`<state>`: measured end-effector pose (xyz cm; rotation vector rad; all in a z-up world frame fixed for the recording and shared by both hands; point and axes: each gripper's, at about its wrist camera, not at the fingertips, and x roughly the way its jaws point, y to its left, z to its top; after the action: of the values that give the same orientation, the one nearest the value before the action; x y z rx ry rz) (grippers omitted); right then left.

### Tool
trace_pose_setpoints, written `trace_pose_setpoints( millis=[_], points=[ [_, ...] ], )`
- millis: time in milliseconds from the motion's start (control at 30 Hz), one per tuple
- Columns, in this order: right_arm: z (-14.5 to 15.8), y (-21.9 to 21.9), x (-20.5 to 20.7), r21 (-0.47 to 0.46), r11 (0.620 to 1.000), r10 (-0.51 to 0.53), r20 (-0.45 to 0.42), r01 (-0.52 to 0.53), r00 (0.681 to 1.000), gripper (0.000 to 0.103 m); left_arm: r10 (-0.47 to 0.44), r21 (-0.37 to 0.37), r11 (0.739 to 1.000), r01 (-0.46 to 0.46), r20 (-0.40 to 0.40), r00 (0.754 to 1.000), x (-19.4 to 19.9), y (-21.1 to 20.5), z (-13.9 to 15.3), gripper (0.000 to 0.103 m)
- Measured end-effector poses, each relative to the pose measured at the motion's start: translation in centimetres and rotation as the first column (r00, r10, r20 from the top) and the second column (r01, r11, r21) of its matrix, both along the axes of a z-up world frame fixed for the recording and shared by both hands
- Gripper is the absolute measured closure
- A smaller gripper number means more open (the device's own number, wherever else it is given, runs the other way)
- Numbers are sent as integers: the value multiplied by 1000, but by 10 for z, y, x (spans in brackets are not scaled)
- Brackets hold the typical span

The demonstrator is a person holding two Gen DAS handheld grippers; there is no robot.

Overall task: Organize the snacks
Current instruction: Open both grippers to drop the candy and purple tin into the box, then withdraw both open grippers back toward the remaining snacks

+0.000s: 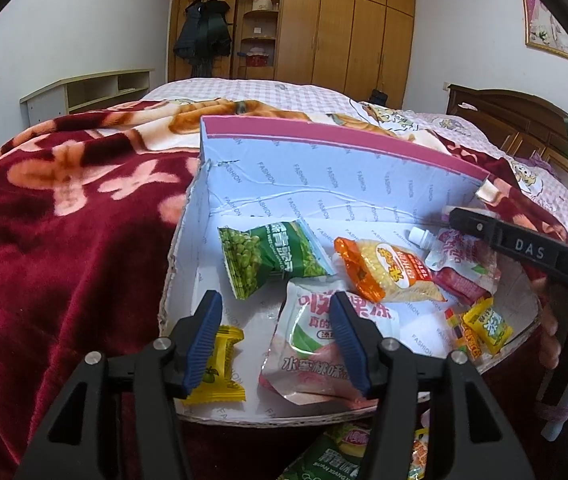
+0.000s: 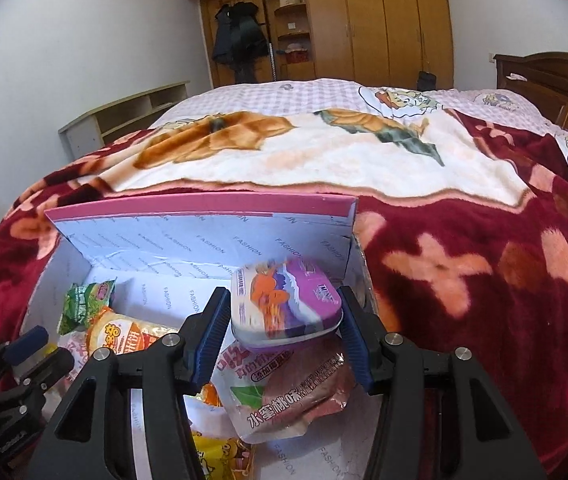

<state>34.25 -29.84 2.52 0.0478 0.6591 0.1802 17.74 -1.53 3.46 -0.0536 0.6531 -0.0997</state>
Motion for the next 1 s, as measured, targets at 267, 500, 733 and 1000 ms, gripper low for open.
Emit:
trace_pose_setpoints(
  millis=[267, 500, 733, 1000],
  points=[
    [4, 3, -12, 15, 1000, 16, -4, -16, 1000, 40, -28, 2, 1000, 28, -5, 1000, 0, -5, 2, 29],
    [13, 8, -35, 30, 998, 47, 1, -47, 999, 37, -17, 7, 1000, 17, 39, 999, -12, -1, 15, 23],
    [15, 10, -66, 29, 998, 63, 56, -64, 996, 37, -3, -6, 1000, 3, 43, 999, -32, 5, 24, 16],
    [12, 12, -106, 36, 996, 77, 107, -81, 991, 37, -21, -1, 1000, 21, 36, 999, -61, 8, 24, 16]
  ],
)
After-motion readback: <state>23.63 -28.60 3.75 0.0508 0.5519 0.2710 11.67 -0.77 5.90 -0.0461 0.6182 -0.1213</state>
